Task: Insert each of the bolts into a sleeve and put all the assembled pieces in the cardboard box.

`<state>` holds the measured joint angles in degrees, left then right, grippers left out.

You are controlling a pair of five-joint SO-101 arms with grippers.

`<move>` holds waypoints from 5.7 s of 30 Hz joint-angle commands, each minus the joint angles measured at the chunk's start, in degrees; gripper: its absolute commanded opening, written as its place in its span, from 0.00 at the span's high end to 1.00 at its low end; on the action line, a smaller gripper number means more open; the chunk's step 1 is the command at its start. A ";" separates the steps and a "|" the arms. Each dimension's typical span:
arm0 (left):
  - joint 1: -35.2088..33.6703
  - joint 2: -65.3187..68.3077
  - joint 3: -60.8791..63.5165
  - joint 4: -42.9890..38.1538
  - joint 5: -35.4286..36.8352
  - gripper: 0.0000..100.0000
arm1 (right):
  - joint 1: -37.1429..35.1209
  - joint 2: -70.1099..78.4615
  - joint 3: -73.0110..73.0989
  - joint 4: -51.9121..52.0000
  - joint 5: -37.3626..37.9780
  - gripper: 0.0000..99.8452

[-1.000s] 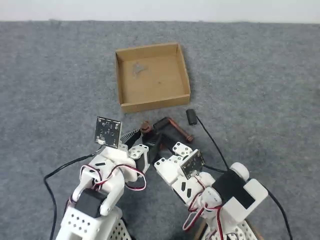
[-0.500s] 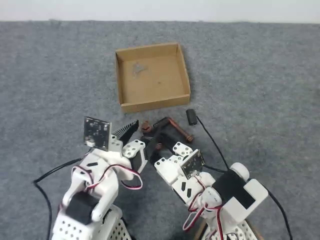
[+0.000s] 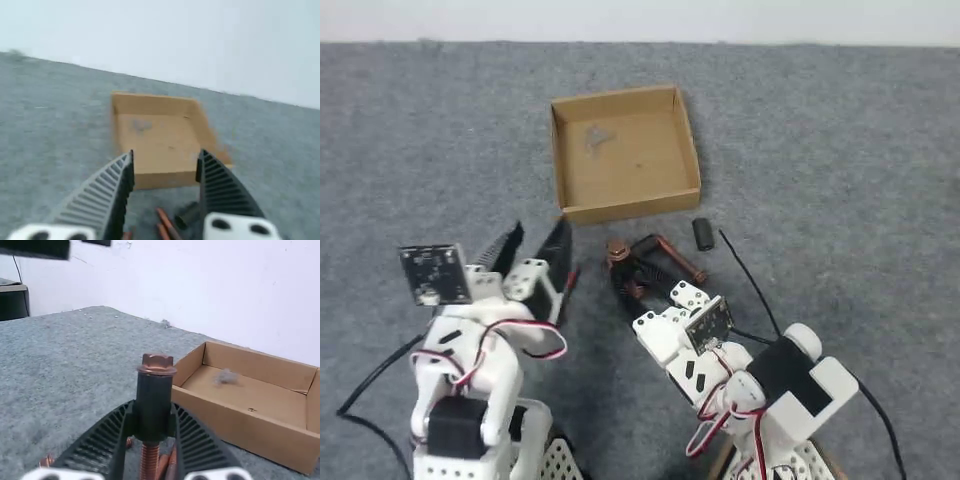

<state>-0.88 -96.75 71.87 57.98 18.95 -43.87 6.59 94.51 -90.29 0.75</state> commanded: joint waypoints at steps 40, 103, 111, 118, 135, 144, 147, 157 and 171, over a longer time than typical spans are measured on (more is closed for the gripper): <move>-12.31 0.26 25.10 -9.93 -6.95 0.99 | 8.84 -3.38 -5.19 0.13 1.32 0.99; -12.22 0.35 25.10 -6.68 -12.57 0.99 | 23.78 34.07 -127.91 135.25 1.41 0.99; -12.22 0.35 25.10 -6.77 -12.57 0.99 | 23.78 42.42 -142.24 148.62 5.45 0.99; -12.22 0.35 25.10 -6.86 -12.57 0.99 | 23.78 47.69 -154.37 158.29 6.42 0.99; -12.40 0.35 25.10 -6.86 -12.66 0.99 | 22.20 49.80 -174.68 179.82 6.15 0.87; -12.48 0.35 25.10 -6.77 -12.66 0.99 | 24.48 49.54 -190.86 193.19 6.24 0.91; -12.48 0.35 25.10 -6.77 -12.66 0.99 | 25.36 48.04 -190.51 193.27 6.24 1.00; -12.57 0.35 25.10 -6.77 -12.66 0.99 | 28.53 44.09 -190.42 193.63 6.24 0.99; -12.57 0.35 25.10 -6.86 -12.66 0.99 | 28.35 23.69 -154.99 193.27 6.42 0.99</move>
<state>-13.19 -96.04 97.80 51.03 6.73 -15.74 40.70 -68.22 100.57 6.11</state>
